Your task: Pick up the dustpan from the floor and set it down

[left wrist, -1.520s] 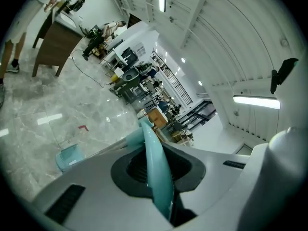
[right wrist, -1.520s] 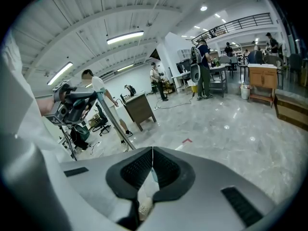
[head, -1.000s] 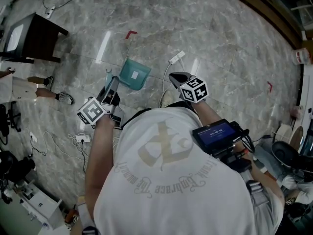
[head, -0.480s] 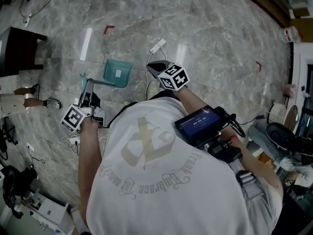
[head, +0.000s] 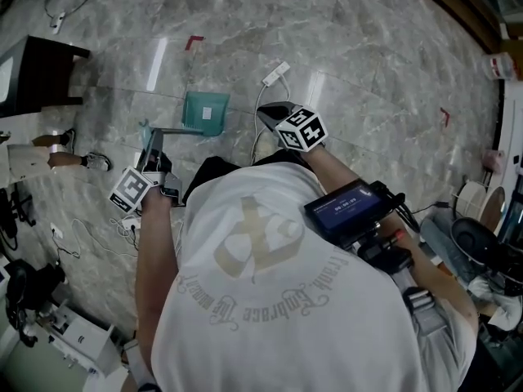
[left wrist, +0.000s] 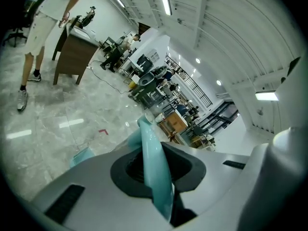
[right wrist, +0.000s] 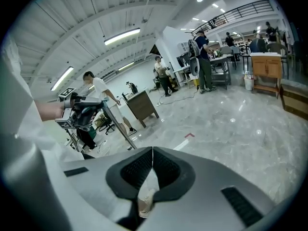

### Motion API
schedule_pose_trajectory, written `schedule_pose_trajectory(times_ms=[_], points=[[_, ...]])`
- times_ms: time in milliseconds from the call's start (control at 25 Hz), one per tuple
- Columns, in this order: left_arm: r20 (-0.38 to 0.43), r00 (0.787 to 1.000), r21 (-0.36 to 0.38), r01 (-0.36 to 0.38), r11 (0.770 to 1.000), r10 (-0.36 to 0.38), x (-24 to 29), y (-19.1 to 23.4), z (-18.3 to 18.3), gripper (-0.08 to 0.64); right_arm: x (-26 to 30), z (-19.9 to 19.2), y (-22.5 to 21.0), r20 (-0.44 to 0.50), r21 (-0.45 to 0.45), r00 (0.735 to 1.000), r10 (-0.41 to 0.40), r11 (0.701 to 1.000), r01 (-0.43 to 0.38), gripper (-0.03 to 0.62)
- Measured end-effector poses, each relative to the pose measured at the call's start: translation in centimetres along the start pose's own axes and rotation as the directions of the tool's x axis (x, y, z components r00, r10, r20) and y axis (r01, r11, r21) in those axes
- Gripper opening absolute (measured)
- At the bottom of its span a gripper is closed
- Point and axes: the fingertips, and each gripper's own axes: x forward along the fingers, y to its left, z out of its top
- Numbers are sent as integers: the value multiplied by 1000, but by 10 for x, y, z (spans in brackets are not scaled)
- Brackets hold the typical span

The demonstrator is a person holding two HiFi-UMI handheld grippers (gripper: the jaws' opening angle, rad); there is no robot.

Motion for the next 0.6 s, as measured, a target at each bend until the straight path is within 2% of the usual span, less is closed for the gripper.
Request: schedule_pose_trajectory(times_ms=[320, 600], points=[[-73, 996, 102, -47, 994, 54, 14, 14, -17, 57, -4, -9, -11, -35, 12, 999, -21, 1000, 22, 18], [-156, 984, 167, -59, 984, 85, 31, 42, -47, 57, -5, -7, -14, -20, 10, 999, -47, 999, 47, 18]])
